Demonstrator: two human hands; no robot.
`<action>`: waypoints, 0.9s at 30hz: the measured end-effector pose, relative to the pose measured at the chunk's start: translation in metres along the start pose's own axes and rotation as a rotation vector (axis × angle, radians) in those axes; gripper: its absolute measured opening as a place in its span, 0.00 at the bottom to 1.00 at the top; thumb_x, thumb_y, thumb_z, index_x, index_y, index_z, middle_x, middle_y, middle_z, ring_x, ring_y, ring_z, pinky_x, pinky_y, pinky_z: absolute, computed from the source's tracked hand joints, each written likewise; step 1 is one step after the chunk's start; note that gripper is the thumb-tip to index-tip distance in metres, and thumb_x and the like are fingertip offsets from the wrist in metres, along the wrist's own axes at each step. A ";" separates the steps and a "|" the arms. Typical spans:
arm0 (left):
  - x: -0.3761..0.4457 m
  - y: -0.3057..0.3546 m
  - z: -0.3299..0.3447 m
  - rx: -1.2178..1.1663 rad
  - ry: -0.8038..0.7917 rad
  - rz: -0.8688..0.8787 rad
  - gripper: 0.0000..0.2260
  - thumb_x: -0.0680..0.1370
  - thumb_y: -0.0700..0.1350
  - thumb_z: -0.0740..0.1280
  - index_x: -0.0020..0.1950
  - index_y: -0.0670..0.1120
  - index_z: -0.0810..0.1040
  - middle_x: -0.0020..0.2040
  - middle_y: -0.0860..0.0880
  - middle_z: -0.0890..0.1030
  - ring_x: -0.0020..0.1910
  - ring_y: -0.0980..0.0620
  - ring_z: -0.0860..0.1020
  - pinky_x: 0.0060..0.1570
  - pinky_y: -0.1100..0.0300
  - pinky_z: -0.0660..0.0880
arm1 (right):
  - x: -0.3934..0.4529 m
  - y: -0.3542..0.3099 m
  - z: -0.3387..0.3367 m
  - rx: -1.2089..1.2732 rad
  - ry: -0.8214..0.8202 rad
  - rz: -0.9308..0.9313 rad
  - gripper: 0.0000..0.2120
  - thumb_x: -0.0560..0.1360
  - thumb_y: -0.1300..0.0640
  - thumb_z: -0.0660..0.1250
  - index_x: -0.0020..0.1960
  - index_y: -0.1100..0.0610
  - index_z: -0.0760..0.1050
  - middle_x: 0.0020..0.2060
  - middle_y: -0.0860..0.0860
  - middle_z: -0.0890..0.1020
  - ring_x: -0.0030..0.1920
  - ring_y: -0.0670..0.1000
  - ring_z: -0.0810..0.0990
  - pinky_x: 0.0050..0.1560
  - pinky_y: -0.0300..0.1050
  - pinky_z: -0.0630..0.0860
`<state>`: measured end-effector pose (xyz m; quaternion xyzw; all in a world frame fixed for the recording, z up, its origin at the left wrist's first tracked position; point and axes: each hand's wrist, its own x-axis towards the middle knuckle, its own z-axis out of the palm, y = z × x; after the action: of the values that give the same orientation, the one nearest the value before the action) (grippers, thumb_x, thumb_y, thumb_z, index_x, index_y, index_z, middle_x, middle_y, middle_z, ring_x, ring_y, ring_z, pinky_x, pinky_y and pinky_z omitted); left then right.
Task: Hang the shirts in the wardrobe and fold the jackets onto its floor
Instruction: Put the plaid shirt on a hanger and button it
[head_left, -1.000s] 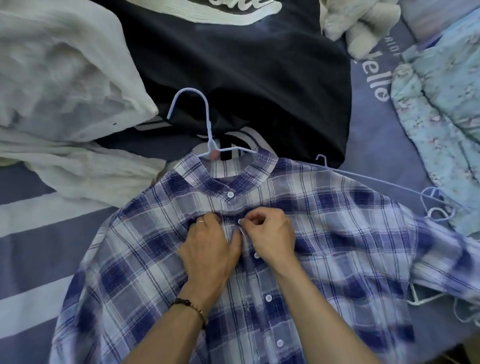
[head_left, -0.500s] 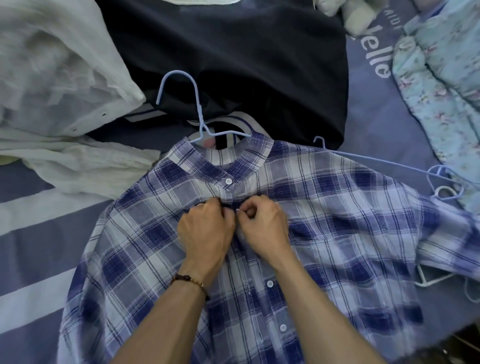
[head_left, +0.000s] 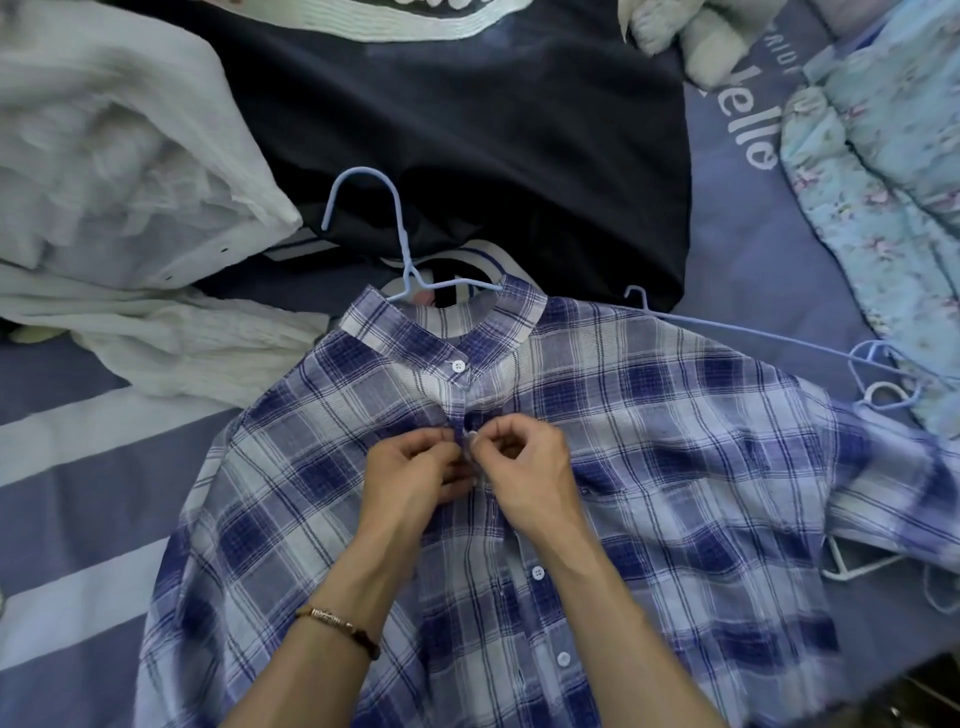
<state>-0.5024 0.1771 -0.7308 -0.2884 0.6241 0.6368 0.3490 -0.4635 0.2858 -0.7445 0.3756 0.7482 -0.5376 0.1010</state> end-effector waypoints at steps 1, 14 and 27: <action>0.000 0.001 -0.001 -0.012 -0.009 -0.005 0.06 0.76 0.31 0.67 0.42 0.40 0.80 0.36 0.43 0.84 0.39 0.45 0.84 0.41 0.56 0.82 | 0.000 0.001 0.000 -0.001 0.005 -0.023 0.05 0.74 0.58 0.71 0.39 0.52 0.80 0.34 0.47 0.82 0.35 0.42 0.79 0.36 0.36 0.75; 0.002 -0.002 -0.006 -0.050 -0.041 -0.043 0.08 0.79 0.35 0.67 0.40 0.40 0.79 0.38 0.42 0.83 0.39 0.48 0.84 0.40 0.60 0.81 | -0.007 0.011 -0.004 0.039 -0.020 -0.105 0.03 0.74 0.58 0.72 0.42 0.53 0.80 0.40 0.48 0.82 0.41 0.44 0.81 0.43 0.39 0.78; 0.001 0.002 -0.007 0.029 -0.103 -0.017 0.04 0.76 0.31 0.69 0.47 0.38 0.81 0.40 0.43 0.84 0.41 0.48 0.85 0.41 0.62 0.82 | -0.004 0.009 -0.013 0.060 -0.112 -0.134 0.04 0.74 0.61 0.72 0.41 0.54 0.80 0.40 0.49 0.83 0.41 0.46 0.81 0.44 0.39 0.78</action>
<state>-0.5050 0.1704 -0.7302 -0.2556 0.6118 0.6387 0.3904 -0.4516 0.2969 -0.7435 0.2970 0.7483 -0.5855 0.0951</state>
